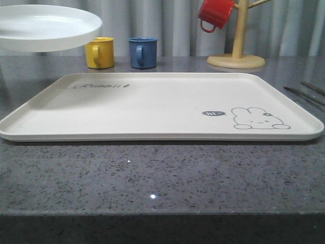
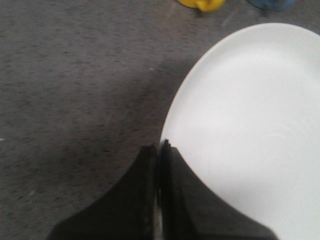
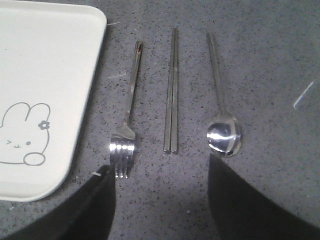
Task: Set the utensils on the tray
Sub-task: 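Lower the plate onto the cream tray and release with the left gripper, then move the right gripper down onto the silver fork and grasp it, then carry the fork onto the tray beside the plate and lower it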
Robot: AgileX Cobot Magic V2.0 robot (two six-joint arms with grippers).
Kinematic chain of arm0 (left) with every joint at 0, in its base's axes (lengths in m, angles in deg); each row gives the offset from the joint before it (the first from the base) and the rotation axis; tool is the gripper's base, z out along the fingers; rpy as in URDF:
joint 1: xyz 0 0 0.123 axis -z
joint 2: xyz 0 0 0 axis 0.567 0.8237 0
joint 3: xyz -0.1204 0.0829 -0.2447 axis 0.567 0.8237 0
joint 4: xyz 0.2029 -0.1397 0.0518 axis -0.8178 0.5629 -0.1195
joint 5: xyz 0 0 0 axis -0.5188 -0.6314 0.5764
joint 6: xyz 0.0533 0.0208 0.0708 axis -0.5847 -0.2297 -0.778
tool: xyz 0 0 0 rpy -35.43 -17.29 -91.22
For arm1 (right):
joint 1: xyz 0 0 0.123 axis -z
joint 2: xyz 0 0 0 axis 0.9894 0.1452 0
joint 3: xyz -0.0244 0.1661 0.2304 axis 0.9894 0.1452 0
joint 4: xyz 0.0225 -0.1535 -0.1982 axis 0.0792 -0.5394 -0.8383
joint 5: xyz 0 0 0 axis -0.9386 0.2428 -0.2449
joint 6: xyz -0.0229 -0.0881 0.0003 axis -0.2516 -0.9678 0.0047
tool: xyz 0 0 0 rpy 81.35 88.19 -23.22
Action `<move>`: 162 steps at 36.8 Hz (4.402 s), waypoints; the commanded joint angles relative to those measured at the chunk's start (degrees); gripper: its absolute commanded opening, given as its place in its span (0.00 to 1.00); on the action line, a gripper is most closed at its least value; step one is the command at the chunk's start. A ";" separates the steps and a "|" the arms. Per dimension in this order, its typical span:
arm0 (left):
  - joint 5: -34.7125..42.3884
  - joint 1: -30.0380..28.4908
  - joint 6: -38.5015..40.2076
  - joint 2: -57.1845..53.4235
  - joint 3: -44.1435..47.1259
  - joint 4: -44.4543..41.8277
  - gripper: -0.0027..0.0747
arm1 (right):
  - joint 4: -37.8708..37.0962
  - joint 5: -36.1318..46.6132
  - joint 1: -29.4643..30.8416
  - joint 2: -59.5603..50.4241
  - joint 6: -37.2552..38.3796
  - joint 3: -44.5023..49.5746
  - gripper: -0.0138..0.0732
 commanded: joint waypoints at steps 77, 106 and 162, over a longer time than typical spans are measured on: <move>5.32 34.58 11.81 -40.50 29.44 -20.82 0.51 | 2.39 -21.57 -2.60 35.33 -1.11 -32.30 0.67; 5.32 34.58 11.81 -40.50 29.44 -20.82 0.51 | 3.18 -22.75 -2.77 55.75 -1.25 -42.68 0.55; 5.32 34.58 11.81 -40.50 29.44 -20.82 0.51 | 4.04 -37.12 -25.82 55.34 5.48 -59.04 0.13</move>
